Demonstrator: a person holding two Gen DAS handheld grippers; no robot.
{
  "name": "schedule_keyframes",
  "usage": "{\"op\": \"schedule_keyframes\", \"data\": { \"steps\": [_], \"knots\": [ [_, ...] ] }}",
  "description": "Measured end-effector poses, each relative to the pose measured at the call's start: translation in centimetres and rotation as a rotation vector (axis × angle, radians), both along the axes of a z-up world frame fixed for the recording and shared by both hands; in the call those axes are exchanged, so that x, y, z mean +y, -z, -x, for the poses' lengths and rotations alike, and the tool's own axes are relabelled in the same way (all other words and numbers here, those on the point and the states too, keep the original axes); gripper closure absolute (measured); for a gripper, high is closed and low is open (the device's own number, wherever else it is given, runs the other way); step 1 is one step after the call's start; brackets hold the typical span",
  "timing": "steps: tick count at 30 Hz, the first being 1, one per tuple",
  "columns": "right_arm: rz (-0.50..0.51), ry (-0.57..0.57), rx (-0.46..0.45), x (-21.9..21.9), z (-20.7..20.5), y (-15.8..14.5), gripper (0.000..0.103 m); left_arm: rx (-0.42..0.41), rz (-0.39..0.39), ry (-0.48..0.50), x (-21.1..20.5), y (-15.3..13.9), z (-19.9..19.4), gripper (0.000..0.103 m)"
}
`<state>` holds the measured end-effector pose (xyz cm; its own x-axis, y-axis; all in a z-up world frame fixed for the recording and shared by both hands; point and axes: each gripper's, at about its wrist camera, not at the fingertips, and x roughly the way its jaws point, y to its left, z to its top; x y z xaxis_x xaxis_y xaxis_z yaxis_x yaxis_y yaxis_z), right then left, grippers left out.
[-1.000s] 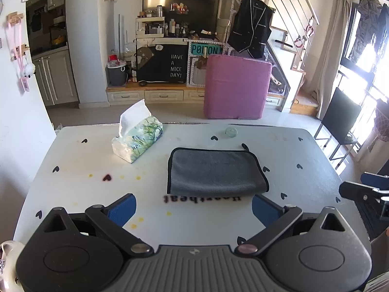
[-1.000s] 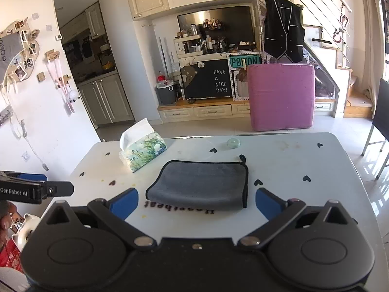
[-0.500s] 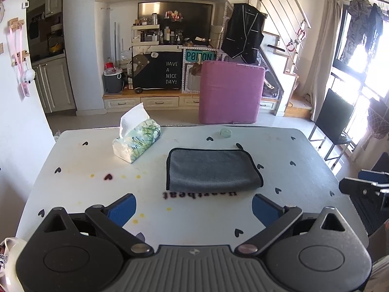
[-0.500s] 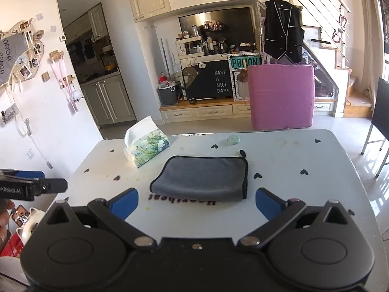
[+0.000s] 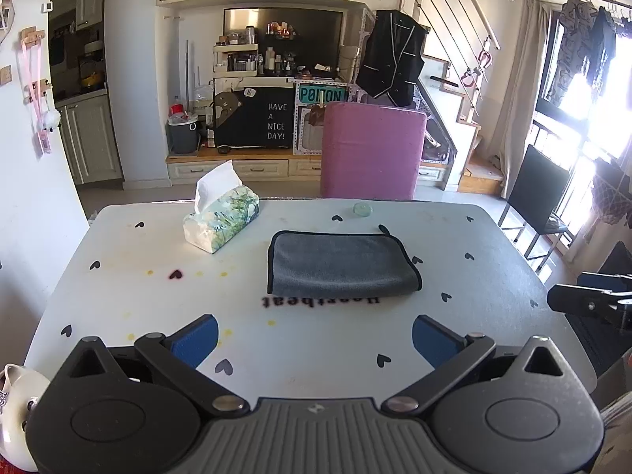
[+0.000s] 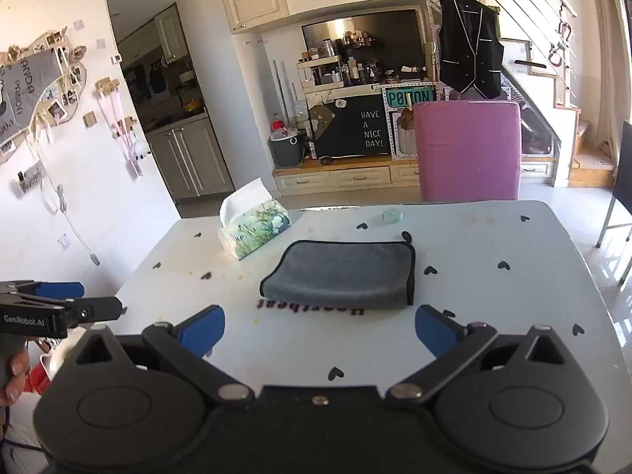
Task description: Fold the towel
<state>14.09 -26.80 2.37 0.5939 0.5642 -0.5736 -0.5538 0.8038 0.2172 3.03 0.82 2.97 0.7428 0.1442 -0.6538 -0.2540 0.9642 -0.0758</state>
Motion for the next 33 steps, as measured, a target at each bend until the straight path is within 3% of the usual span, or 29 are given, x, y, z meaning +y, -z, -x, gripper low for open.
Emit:
{"op": "schedule_keyframes", "data": {
  "steps": [6, 33],
  "knots": [
    [0.007, -0.005, -0.008, -0.1, 1.1, 0.5, 0.0, 0.007, -0.021, 0.022, -0.6, 0.5, 0.6, 0.0],
    [0.009, -0.052, -0.033, -1.0, 3.4, 1.1, 0.0, -0.019, 0.027, 0.08, -0.9, 0.8, 2.7, 0.0]
  ]
}}
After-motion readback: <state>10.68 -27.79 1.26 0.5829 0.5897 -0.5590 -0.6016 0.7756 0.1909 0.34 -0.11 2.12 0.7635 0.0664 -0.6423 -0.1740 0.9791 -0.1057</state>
